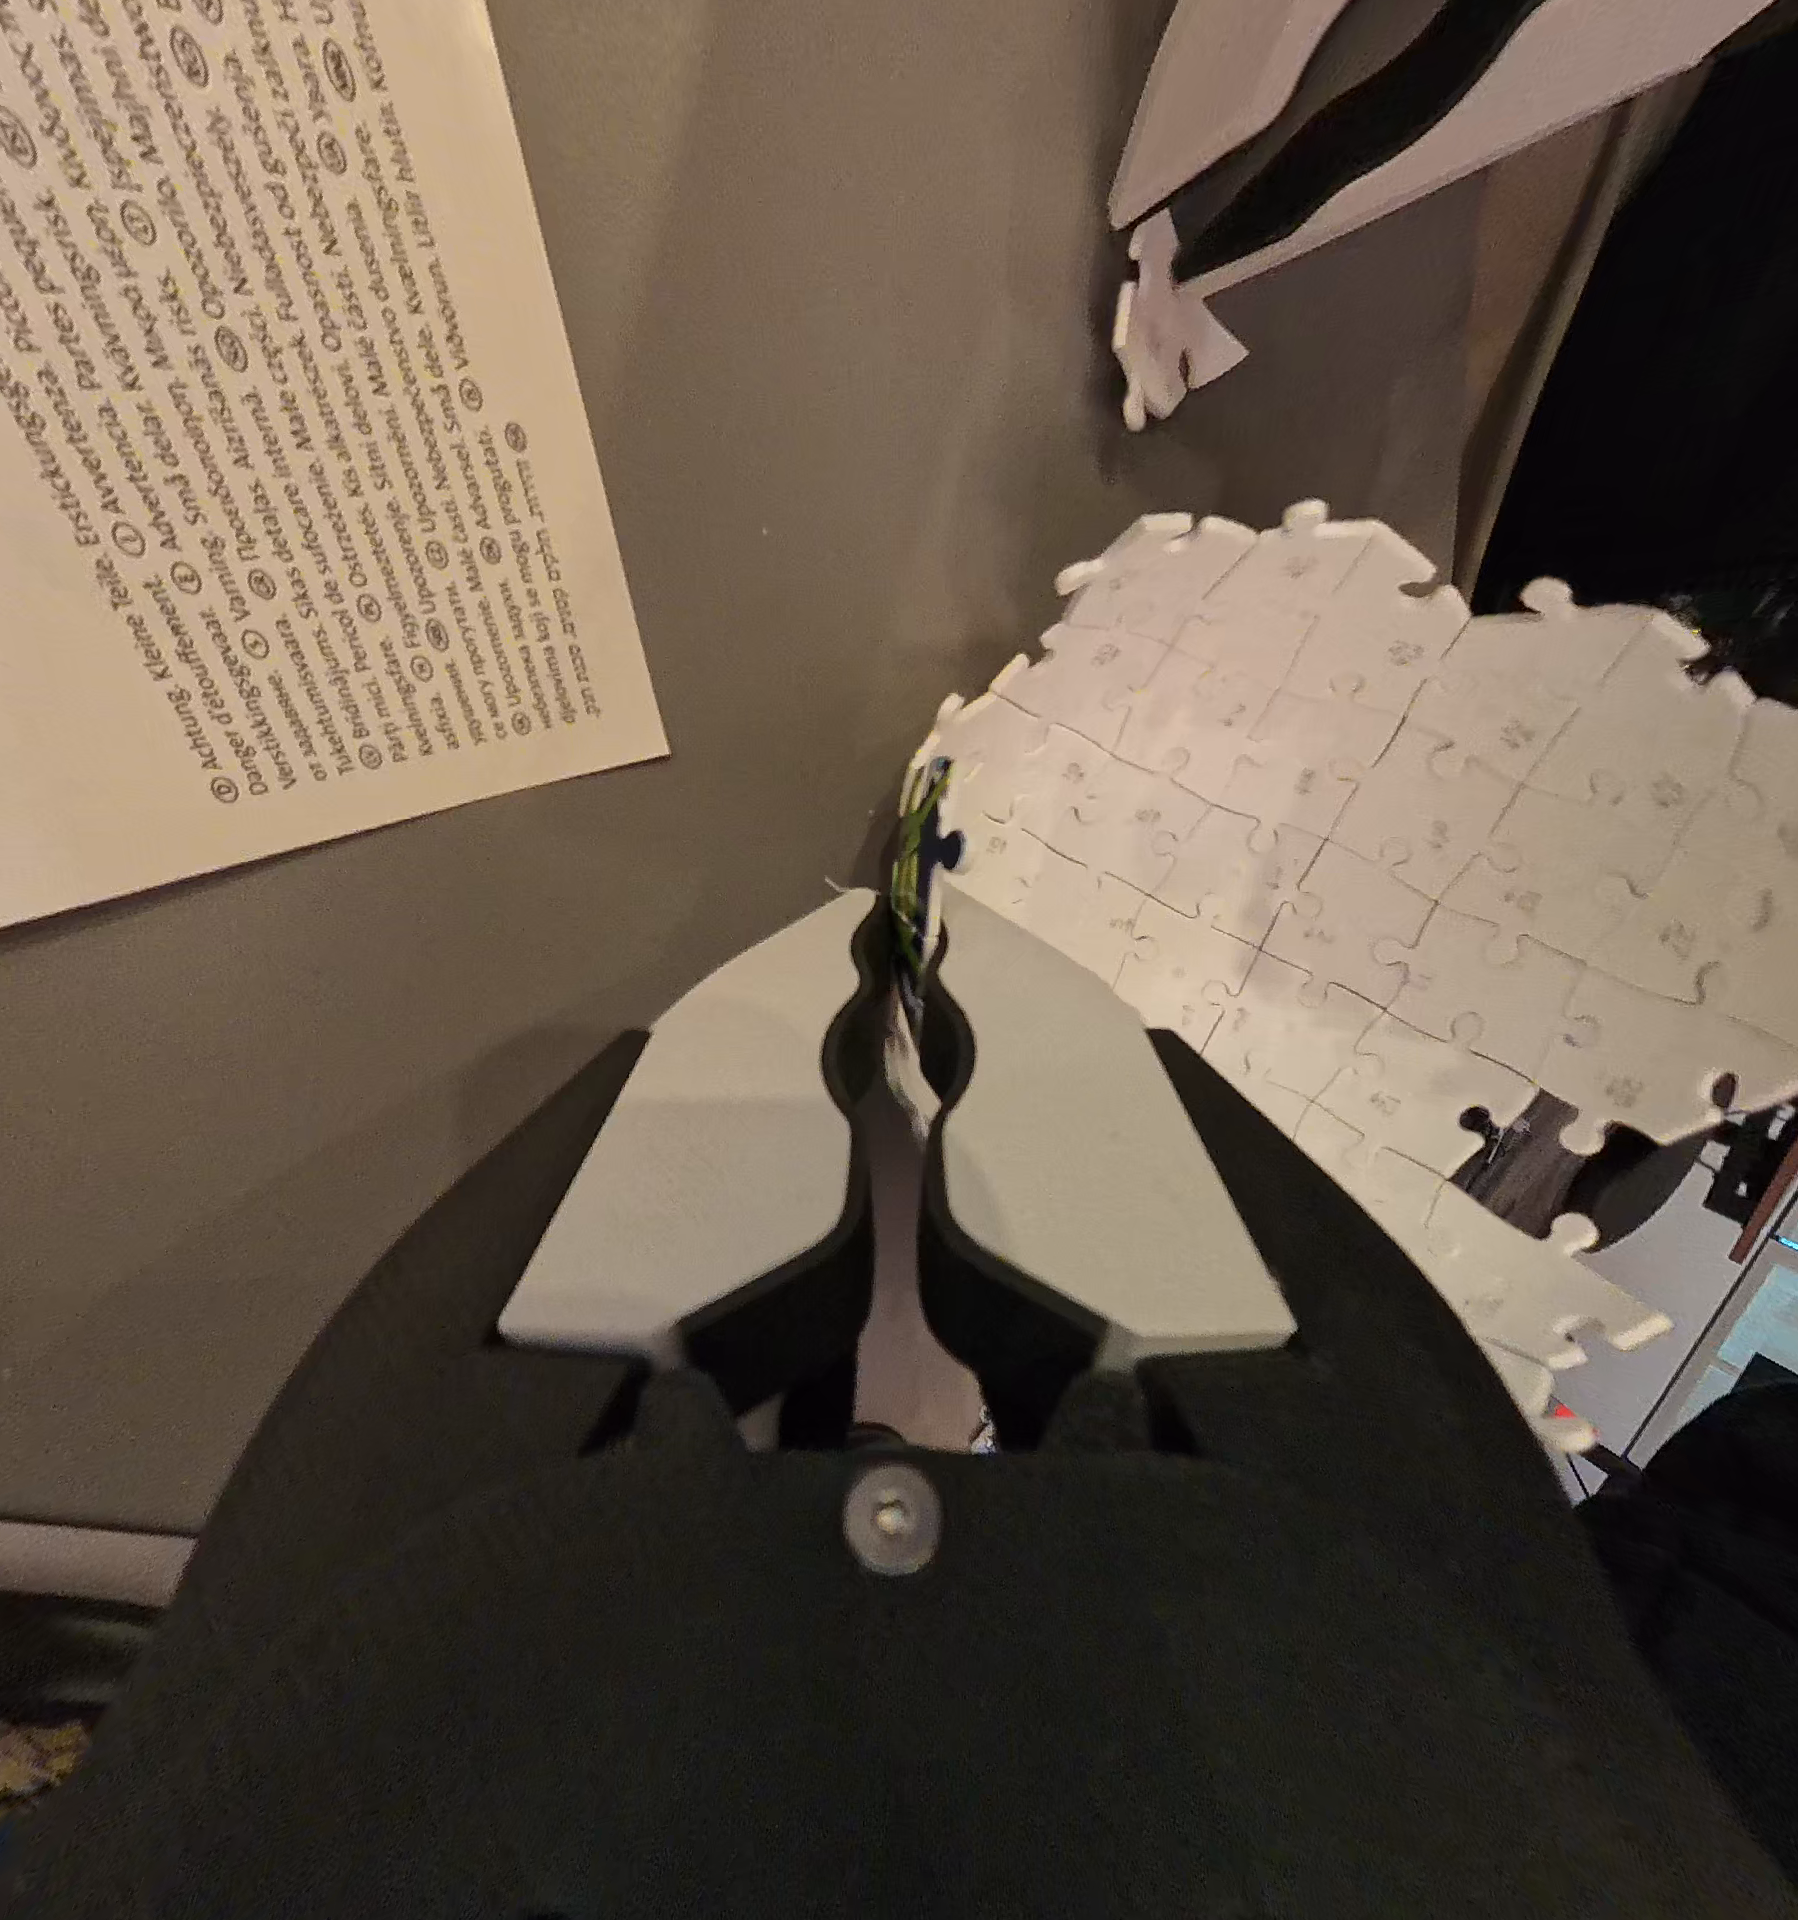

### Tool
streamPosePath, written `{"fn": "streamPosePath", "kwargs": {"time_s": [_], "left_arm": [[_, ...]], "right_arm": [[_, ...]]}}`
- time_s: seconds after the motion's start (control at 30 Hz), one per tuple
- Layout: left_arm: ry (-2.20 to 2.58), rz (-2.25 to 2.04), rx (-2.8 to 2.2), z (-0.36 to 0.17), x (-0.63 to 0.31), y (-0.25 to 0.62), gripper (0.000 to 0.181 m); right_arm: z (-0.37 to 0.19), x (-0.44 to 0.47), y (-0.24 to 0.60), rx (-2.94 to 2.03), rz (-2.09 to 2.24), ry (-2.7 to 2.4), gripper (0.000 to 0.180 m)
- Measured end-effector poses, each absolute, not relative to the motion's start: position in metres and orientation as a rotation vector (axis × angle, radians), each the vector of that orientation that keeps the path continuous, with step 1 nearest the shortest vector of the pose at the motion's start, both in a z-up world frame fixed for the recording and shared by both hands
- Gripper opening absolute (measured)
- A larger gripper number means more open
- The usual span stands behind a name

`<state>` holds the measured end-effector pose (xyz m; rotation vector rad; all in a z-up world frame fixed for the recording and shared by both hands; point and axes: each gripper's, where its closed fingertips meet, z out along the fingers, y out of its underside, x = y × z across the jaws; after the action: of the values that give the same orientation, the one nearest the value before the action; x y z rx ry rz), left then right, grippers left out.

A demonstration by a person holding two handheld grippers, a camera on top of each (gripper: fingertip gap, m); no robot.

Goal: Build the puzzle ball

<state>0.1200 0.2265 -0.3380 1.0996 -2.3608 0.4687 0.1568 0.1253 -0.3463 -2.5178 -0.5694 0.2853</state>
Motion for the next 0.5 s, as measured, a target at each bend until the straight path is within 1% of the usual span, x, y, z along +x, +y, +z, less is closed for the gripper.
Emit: {"fn": "streamPosePath", "kwargs": {"time_s": [0.07, 0.2, 0.3, 0.4, 0.5], "left_arm": [[-2.357, 0.465, 1.103, -0.3378, 0.1198, 0.2266, 0.002], [-2.355, 0.457, 1.102, -0.3381, 0.1199, 0.2266, 0.002], [-2.350, 0.452, 1.103, -0.3383, 0.1201, 0.2267, 0.002], [-2.349, 0.449, 1.104, -0.3382, 0.1201, 0.2267, 0.002], [-2.344, 0.452, 1.105, -0.3386, 0.1199, 0.2268, 0.002]], "right_arm": [[-0.3450, 0.1552, 0.1268, -2.509, 0.293, -0.587, 0.013], [-0.3406, 0.1522, 0.1330, -2.474, 0.299, -0.665, 0.027], [-0.3490, 0.1533, 0.1320, -2.514, 0.292, -0.724, 0.033], [-0.3487, 0.1537, 0.1338, -2.503, 0.321, -0.689, 0.019], [-0.3483, 0.1547, 0.1343, -2.489, 0.349, -0.631, 0.014]]}}
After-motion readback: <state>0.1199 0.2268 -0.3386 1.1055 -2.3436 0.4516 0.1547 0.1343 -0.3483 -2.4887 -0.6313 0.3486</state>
